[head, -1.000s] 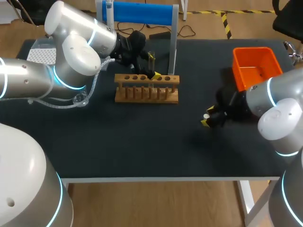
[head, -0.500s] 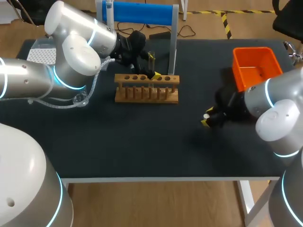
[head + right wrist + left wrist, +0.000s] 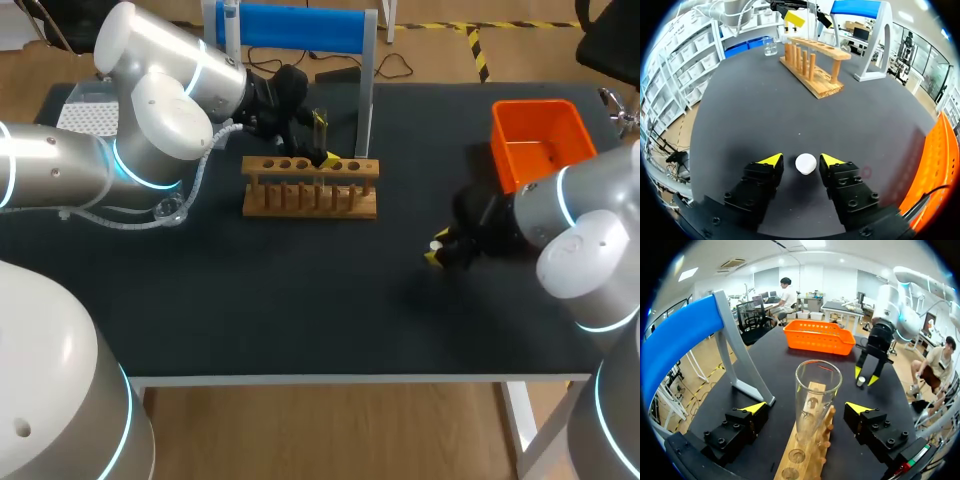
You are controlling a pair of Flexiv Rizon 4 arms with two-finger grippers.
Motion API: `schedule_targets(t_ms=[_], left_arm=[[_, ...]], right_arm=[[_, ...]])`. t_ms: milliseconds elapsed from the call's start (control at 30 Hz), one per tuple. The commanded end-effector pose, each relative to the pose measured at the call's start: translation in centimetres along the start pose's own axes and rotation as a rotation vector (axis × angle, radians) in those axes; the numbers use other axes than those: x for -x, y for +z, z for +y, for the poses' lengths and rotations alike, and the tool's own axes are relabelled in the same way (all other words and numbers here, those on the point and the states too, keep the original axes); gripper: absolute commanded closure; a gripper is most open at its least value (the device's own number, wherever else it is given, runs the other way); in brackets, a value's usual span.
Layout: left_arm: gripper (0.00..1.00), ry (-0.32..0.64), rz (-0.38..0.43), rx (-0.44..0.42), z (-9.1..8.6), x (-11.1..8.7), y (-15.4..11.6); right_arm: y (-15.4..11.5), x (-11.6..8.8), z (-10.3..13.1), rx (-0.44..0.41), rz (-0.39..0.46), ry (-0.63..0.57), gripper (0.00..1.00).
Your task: Invert the test tube, pick up the pipette, mount the tip to pipette, aspirate from beaker and dispense into the tube, eject the tip, return the pipette, and cap with the stopper.
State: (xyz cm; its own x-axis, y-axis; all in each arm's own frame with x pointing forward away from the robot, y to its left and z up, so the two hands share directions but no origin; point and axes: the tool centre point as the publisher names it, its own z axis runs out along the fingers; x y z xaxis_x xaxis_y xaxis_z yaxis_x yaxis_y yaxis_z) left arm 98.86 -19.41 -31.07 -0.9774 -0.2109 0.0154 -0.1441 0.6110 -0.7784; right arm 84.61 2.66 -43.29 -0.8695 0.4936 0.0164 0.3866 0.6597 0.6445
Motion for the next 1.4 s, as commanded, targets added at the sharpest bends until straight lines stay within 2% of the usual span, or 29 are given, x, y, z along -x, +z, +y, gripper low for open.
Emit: schedule_targets(t_ms=[33,167,200,267,633,833,1067,1400], left_arm=[[0.00,0.001,0.000,-0.004,0.1,0.0,0.1],[0.00,0.001,0.000,-0.004,0.1,0.0,0.1],[0.00,0.001,0.000,-0.004,0.1,0.0,0.1],[0.00,0.001,0.000,-0.004,0.1,0.0,0.1],[0.00,0.001,0.000,-0.004,0.1,0.0,0.1],[0.00,0.001,0.000,-0.004,0.1,0.0,0.1],[0.00,0.001,0.000,-0.004,0.1,0.0,0.1],[0.00,0.001,0.000,-0.004,0.1,0.0,0.1]], right_arm=[[0.1,0.0,0.0,-0.007,-0.003,0.001,0.64],[0.1,0.0,0.0,-0.010,-0.001,0.001,0.89],[0.1,-0.1,0.0,-0.012,-0.002,0.000,0.90],[0.1,-0.1,-0.1,-0.014,-0.002,0.001,1.00],[0.0,0.0,-0.1,-0.006,-0.001,0.019,1.00],[-1.9,0.1,1.3,0.027,0.009,0.037,1.00],[-6.2,-0.6,5.0,0.082,0.073,-0.003,1.00],[-12.6,-1.9,12.1,0.142,0.121,-0.092,1.00]])
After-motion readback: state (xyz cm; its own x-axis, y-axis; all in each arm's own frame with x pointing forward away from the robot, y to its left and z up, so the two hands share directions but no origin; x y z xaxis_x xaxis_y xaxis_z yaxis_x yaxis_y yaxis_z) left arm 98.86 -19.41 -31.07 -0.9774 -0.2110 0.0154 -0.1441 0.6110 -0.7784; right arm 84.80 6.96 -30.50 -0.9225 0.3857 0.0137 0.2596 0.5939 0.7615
